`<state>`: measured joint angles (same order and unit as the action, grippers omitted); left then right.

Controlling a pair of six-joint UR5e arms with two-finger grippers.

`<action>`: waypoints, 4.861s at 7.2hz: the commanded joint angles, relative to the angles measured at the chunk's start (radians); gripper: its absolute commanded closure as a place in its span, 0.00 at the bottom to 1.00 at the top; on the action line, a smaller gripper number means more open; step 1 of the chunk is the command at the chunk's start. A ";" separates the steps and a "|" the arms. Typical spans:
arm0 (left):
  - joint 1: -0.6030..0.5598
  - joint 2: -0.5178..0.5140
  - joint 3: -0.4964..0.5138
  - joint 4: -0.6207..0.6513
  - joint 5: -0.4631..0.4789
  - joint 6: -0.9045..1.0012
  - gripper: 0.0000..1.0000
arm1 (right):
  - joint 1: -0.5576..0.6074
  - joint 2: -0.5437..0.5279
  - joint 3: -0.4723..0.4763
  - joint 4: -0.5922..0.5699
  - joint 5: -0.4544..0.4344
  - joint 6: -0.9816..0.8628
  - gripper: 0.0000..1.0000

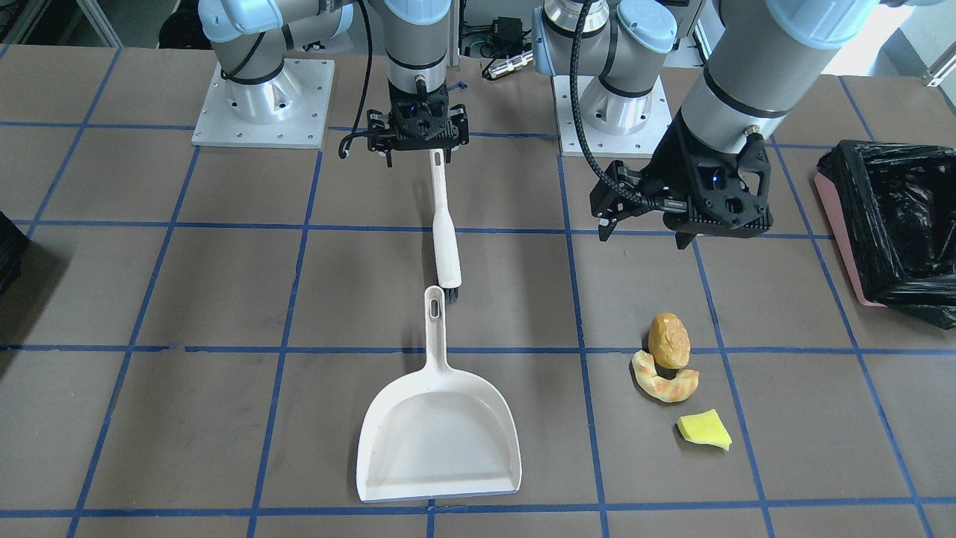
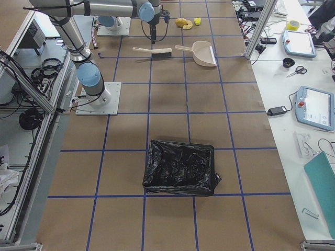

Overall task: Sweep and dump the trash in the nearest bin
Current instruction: 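Reach the left gripper to the dustpan handle while the right gripper reaches the brush, then grasp the dustpan handle with the left gripper while the right grasps the brush handle, then lift the dustpan with the left gripper and carry it beside the trash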

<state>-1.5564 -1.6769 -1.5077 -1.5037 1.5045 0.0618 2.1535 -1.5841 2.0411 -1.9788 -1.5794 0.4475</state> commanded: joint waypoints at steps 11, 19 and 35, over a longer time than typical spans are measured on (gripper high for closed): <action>-0.350 -0.366 -0.008 0.402 -0.009 -0.385 0.00 | 0.101 0.116 0.116 -0.181 0.013 0.031 0.24; -0.412 -0.357 -0.094 0.407 -0.003 -0.433 0.00 | 0.101 0.087 0.126 -0.155 0.010 -0.019 1.00; -0.407 -0.392 -0.092 0.441 -0.061 -0.450 0.00 | 0.095 -0.017 0.125 -0.081 -0.002 0.330 1.00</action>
<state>-1.9636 -2.0721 -1.5999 -1.0711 1.4427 -0.3873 2.2510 -1.6027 2.1665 -2.0590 -1.5811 0.7744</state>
